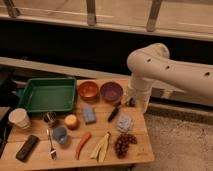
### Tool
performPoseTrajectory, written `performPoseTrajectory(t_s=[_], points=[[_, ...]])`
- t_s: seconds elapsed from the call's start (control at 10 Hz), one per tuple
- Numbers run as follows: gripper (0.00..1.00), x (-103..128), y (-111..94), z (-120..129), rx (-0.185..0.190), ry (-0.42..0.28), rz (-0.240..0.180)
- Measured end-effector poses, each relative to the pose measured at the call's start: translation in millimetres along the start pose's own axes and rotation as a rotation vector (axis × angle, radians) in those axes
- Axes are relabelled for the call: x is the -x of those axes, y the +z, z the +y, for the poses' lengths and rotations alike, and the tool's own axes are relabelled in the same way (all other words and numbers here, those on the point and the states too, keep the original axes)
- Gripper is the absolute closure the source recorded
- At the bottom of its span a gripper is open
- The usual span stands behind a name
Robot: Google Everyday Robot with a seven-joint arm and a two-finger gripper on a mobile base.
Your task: Place pepper in metal cup
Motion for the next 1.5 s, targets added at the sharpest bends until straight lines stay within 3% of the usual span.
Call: performPoseTrajectory(t_s=[0.6,0.8,1.0,1.3,1.5], points=[[0.35,0,0,0,0.001,-0.002,0.000],[0.35,-4,-4,4,0.000,-0.047,0.005],[0.35,-17,-3,31,0.005,-0.116,0.017],[0.35,-48,7,94,0.024,-0.197,0.057],[0.35,-83,20,137,0.050,-0.277,0.113]])
